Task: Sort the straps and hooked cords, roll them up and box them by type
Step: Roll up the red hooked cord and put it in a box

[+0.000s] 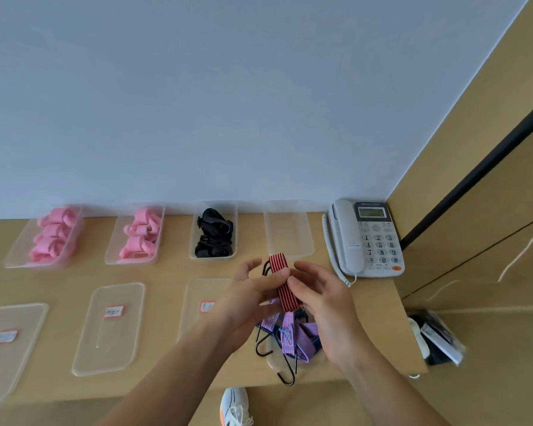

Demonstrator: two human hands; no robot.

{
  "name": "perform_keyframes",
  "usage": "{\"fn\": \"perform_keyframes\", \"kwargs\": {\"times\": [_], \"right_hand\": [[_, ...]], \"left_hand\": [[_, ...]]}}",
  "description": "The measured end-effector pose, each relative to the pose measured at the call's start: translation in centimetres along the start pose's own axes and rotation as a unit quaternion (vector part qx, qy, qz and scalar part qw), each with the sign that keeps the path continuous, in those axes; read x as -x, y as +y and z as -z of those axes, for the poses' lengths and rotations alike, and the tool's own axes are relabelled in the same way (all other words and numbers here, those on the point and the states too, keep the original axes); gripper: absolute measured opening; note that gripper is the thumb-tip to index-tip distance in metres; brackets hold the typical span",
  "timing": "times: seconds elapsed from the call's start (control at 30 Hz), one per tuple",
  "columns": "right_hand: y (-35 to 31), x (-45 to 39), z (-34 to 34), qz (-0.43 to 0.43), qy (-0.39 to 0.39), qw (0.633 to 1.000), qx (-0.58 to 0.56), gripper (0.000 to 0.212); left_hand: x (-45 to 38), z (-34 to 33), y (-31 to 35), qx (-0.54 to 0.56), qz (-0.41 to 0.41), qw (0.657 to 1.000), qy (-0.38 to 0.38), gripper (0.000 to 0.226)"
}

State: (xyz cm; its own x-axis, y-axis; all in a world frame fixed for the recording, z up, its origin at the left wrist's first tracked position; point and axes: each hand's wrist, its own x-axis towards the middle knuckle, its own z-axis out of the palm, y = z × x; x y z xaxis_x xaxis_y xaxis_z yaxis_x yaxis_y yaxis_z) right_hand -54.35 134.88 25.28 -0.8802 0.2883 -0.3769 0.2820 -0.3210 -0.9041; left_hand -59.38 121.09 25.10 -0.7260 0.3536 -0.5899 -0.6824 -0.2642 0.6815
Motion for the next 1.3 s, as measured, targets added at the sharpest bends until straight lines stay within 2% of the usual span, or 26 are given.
{"fn": "perform_keyframes", "kwargs": {"times": [0.03, 0.1, 0.2, 0.33, 0.43, 0.5, 0.57, 0.6, 0.67, 0.87, 0.97, 1.07, 1.17, 1.3], "right_hand": [[0.0, -0.8, -0.3, 0.005, 0.004, 1.000, 0.027, 0.029], [-0.2, -2.0, -0.9, 0.001, -0.009, 0.997, 0.071, 0.033], [-0.7, -3.6, -1.6, -0.028, -0.034, 0.995, 0.092, 0.041], [-1.9, -5.9, -2.6, -0.035, -0.013, 0.993, 0.111, 0.046], [-2.5, -9.0, -3.2, 0.016, 0.043, 0.981, 0.190, 0.041], [-2.1, -11.5, -2.9, 0.088, 0.091, 0.932, 0.339, 0.046], [-1.3, -14.2, -2.5, 0.149, 0.101, 0.858, 0.481, 0.054], [-0.8, -15.5, -2.4, 0.166, 0.089, 0.829, 0.526, 0.057], [0.0, -17.5, -2.4, 0.174, 0.057, 0.787, 0.589, 0.060], [3.2, -21.5, -2.4, 0.183, -0.005, 0.685, 0.705, 0.062], [3.9, -22.7, -2.3, 0.214, 0.010, 0.647, 0.732, 0.064], [3.8, -23.5, -2.3, 0.246, 0.048, 0.586, 0.771, 0.064], [3.6, -23.8, -2.3, 0.219, 0.053, 0.567, 0.793, 0.064], [3.2, -23.6, -2.5, 0.186, 0.025, 0.567, 0.802, 0.068]], "left_hand": [[-1.0, 0.5, 0.5, -0.003, 0.005, 1.000, -0.012, 0.073], [-2.5, 1.1, 1.3, -0.023, 0.006, 0.999, -0.040, 0.052], [-4.3, 1.8, 2.3, -0.052, 0.014, 0.997, -0.053, 0.029], [-7.1, 2.4, 3.6, -0.083, 0.030, 0.994, -0.067, 0.042], [-9.5, 2.8, 4.6, -0.120, 0.026, 0.992, -0.040, 0.062], [-11.2, 2.9, 4.7, -0.262, -0.028, 0.964, 0.022, 0.058], [-13.1, 3.0, 4.3, -0.443, -0.078, 0.890, 0.081, 0.056], [-13.8, 2.9, 4.1, -0.496, -0.078, 0.860, 0.094, 0.055], [-15.0, 2.7, 3.5, -0.537, -0.060, 0.836, 0.093, 0.054], [-17.1, 2.9, 2.9, -0.553, -0.044, 0.828, 0.082, 0.036], [-17.0, 2.8, 3.2, -0.577, -0.063, 0.811, 0.073, 0.021], [-16.9, 2.8, 3.0, -0.597, -0.078, 0.796, 0.064, 0.010], [-16.6, 2.6, 3.2, -0.584, -0.097, 0.803, 0.069, 0.027], [-15.7, 2.4, 3.6, -0.533, -0.117, 0.835, 0.074, 0.053]]}}
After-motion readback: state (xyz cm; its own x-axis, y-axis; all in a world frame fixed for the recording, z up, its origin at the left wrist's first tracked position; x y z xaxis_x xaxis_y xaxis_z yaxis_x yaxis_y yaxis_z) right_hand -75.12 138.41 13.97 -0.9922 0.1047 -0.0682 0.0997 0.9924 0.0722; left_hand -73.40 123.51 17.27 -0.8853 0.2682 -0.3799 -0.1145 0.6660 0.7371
